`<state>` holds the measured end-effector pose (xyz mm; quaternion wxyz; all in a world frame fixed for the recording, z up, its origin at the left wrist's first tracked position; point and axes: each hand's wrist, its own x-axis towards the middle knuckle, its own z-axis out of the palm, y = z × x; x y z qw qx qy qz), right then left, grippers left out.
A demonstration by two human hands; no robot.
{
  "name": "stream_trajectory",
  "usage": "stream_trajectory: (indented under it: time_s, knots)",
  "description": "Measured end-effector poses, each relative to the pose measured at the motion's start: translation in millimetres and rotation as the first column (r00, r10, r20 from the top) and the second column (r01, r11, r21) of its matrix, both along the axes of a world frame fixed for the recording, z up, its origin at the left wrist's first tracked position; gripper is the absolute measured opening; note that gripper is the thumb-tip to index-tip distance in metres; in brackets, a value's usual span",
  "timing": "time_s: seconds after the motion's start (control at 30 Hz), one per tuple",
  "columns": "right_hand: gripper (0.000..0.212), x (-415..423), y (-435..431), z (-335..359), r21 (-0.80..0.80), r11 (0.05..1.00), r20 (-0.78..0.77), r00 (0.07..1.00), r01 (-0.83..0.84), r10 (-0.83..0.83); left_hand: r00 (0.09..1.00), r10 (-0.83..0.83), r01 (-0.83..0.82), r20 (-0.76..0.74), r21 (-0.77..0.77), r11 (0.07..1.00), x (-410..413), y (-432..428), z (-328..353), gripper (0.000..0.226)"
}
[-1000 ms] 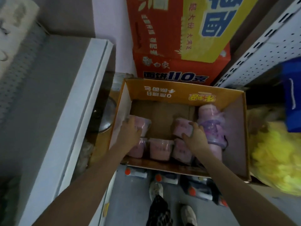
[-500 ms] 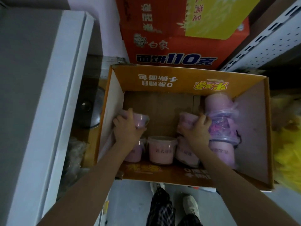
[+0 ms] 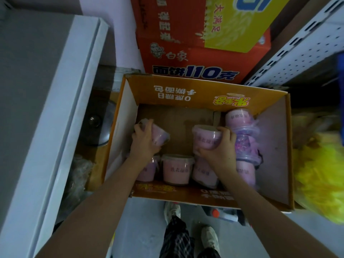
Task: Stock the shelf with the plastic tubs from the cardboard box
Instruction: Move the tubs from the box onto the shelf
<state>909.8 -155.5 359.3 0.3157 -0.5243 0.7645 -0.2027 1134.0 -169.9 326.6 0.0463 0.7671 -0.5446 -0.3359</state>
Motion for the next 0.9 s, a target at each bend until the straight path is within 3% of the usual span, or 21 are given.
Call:
stream_trajectory:
  time_s: [0.07,0.2,0.4,0.67,0.9]
  knots:
    - [0.084,-4,5,14,-0.046,0.999,0.018,1.000,0.001,-0.001,1.000,0.030,-0.030,-0.002,-0.075,0.997,-3,4,12,0.098]
    - [0.085,-10,15,51,-0.096,0.995,0.052,0.998,-0.019,0.024,0.987,0.078,-0.117,-0.143,-0.285,0.951,-16,15,55,0.099]
    - [0.083,-20,29,119,-0.191,0.978,0.168,0.979,-0.087,0.120,0.938,0.141,-0.271,-0.316,-0.417,0.867,-35,51,144,0.100]
    - [0.078,-36,73,227,-0.403,0.895,0.239,0.922,-0.191,0.304,0.907,0.274,-0.417,-0.320,-0.588,0.693,-56,150,271,0.103]
    - [0.082,-11,136,307,-0.511,0.772,0.265,0.785,-0.378,0.560,0.849,0.402,-0.522,-0.343,-0.656,0.544,-52,262,349,0.098]
